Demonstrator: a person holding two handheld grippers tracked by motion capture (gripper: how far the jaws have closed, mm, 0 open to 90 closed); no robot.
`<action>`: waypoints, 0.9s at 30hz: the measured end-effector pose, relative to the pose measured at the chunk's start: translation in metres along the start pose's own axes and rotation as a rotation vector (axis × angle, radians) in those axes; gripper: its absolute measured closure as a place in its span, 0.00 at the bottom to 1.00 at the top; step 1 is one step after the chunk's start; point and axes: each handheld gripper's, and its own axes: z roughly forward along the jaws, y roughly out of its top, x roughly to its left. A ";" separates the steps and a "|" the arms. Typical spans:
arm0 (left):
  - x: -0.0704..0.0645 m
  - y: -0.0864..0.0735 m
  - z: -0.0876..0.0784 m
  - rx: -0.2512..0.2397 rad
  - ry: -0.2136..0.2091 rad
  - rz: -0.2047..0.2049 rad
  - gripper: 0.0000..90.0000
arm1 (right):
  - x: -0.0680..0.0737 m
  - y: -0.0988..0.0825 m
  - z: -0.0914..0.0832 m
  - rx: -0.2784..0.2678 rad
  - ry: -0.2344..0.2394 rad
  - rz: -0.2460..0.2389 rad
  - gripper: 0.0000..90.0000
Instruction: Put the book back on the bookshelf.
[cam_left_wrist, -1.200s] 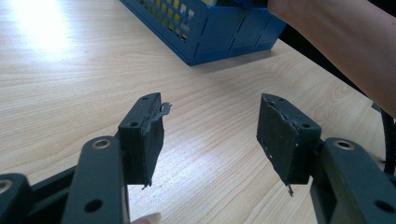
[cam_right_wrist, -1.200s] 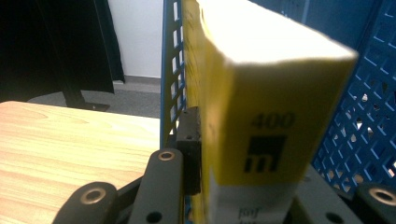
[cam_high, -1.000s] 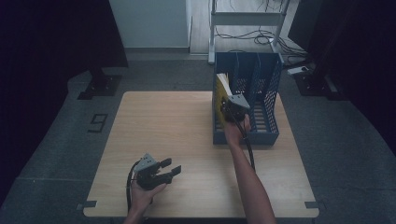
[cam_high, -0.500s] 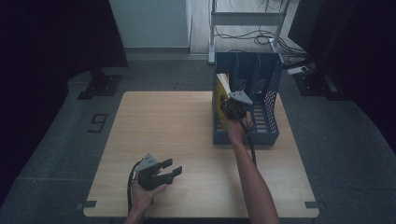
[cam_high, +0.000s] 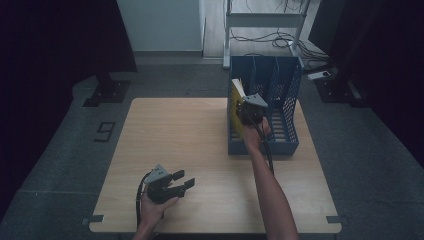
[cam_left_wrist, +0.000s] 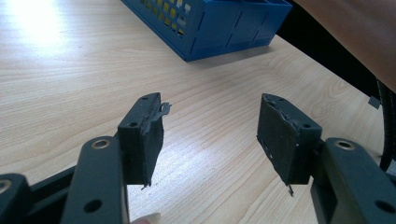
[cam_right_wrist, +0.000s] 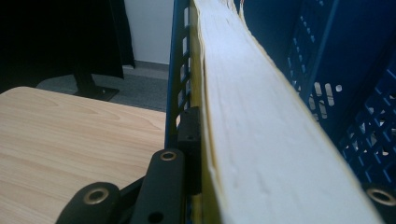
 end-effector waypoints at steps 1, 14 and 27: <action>0.000 0.000 0.000 0.000 0.000 0.000 0.45 | 0.000 0.000 0.000 0.000 0.000 0.000 0.83; 0.002 0.000 0.000 -0.001 0.002 -0.006 0.46 | 0.000 -0.001 0.001 -0.020 -0.030 0.026 0.83; 0.007 0.000 -0.002 -0.004 0.004 -0.017 0.46 | 0.004 0.005 0.007 -0.055 -0.048 0.033 0.83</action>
